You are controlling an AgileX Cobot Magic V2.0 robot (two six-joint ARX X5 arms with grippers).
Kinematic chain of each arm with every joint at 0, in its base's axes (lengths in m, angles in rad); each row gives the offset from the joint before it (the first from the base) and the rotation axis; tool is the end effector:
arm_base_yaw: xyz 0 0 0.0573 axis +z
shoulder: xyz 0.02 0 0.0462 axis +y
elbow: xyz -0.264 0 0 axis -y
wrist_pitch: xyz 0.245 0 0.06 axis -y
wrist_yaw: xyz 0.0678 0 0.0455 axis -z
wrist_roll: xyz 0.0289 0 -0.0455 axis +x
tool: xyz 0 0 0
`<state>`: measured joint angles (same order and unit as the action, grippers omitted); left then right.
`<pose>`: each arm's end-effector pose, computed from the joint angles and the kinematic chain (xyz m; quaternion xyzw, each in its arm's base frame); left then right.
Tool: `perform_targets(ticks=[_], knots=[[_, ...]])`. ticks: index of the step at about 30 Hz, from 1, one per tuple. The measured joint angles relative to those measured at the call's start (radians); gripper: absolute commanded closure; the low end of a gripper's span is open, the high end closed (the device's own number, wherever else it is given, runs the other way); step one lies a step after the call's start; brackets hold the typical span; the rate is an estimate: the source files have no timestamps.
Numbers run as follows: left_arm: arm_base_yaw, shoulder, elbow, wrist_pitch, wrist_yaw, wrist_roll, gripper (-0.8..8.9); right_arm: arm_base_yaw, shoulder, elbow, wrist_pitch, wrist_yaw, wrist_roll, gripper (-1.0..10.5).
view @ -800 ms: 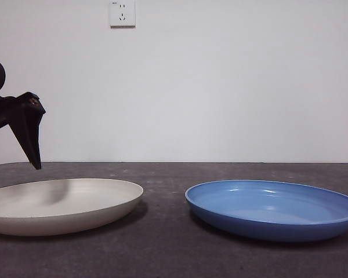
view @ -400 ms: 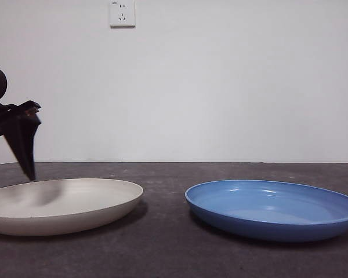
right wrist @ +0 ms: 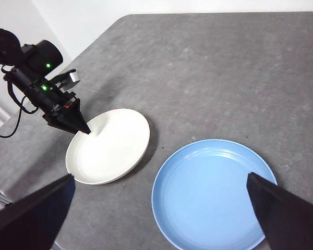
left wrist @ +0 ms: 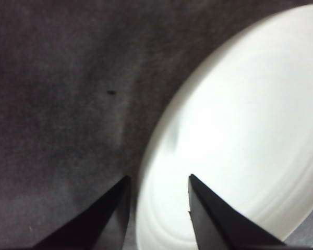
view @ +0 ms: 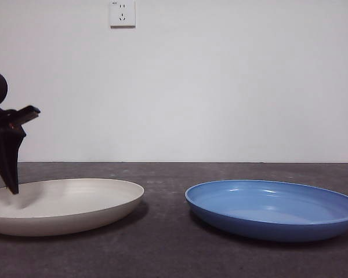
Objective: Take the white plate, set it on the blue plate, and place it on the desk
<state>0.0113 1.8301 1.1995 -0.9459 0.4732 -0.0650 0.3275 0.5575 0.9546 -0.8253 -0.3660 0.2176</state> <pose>0.3205 -0.0095 0.1692 -0.1923 0.6933 -0.1389 0.6805 0.0771 0.0371 0.3539 0.1039 0.2472 0.3071 0.9131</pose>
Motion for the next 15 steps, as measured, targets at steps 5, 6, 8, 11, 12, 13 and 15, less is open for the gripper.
perform_targets(ticks=[5,6,8,11,12,13,15], knots=[[0.0,0.021,0.0,0.003,-0.008,0.0,7.99,0.0,0.0,0.0,0.0,0.0,0.0,3.9],[0.0,0.021,0.0,0.005,-0.008,0.0,7.99,0.0,0.0,0.0,0.0,0.0,0.0,3.9],[0.0,0.021,0.0,0.005,-0.007,0.0,7.99,0.0,0.0,0.0,0.0,0.0,0.0,3.9],[0.0,0.02,0.0,0.002,-0.006,0.0,7.99,0.0,0.0,0.0,0.0,0.0,0.0,3.9],[0.0,0.02,0.002,-0.003,-0.006,0.0,7.99,0.0,0.0,0.0,0.0,0.0,0.0,3.9],[0.0,0.02,0.007,-0.016,-0.006,0.0,7.99,0.0,0.0,0.0,0.0,0.0,0.0,3.9],[-0.001,0.02,0.024,-0.042,-0.006,0.0,7.99,0.0,0.0,0.0,0.0,0.0,0.0,3.9]])
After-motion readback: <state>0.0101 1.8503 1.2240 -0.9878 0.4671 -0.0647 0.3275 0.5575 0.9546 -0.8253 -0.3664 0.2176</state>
